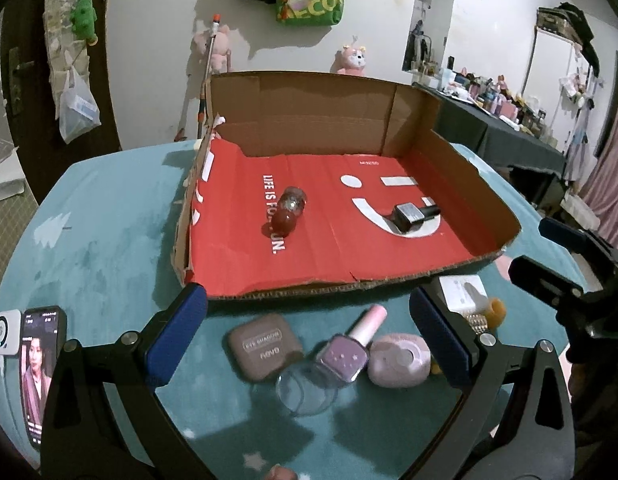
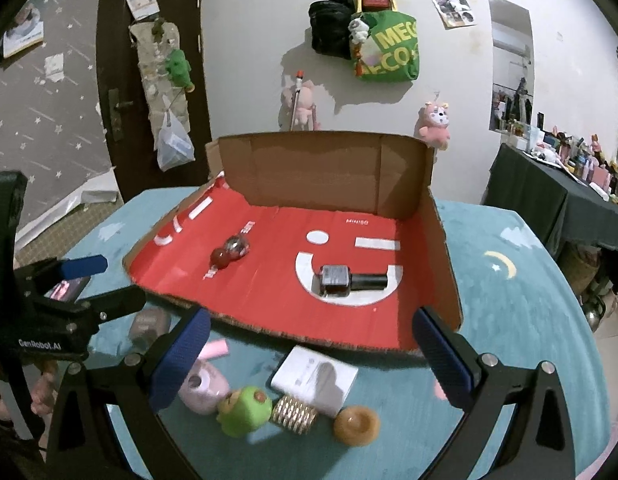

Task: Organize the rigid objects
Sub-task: 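Withdraw both grippers from the box back over the remaining items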

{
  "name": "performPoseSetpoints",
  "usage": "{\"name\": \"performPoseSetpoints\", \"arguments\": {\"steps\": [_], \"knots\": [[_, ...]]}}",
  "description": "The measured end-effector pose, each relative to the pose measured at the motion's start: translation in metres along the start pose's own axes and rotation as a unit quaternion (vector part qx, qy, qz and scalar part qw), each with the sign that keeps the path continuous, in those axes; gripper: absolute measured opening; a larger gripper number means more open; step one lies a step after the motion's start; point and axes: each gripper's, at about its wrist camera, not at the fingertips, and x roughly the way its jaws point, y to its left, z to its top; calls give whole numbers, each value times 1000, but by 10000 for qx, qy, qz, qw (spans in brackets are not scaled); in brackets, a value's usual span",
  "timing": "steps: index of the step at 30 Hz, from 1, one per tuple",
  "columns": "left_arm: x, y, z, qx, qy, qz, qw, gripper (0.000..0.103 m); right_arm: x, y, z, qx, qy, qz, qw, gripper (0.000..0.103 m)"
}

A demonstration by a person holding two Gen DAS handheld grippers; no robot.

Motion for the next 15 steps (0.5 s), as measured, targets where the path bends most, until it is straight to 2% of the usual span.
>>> {"name": "performPoseSetpoints", "arguments": {"steps": [7,15], "knots": [[-4,-10,-14,99,43,-20,9999,103,-8,8,-20,-107,44,12,9999,103],[-4,-8,-34,-36,181,-20,9998,103,-12,12,-44,-147,219,44,9996,102]]}}
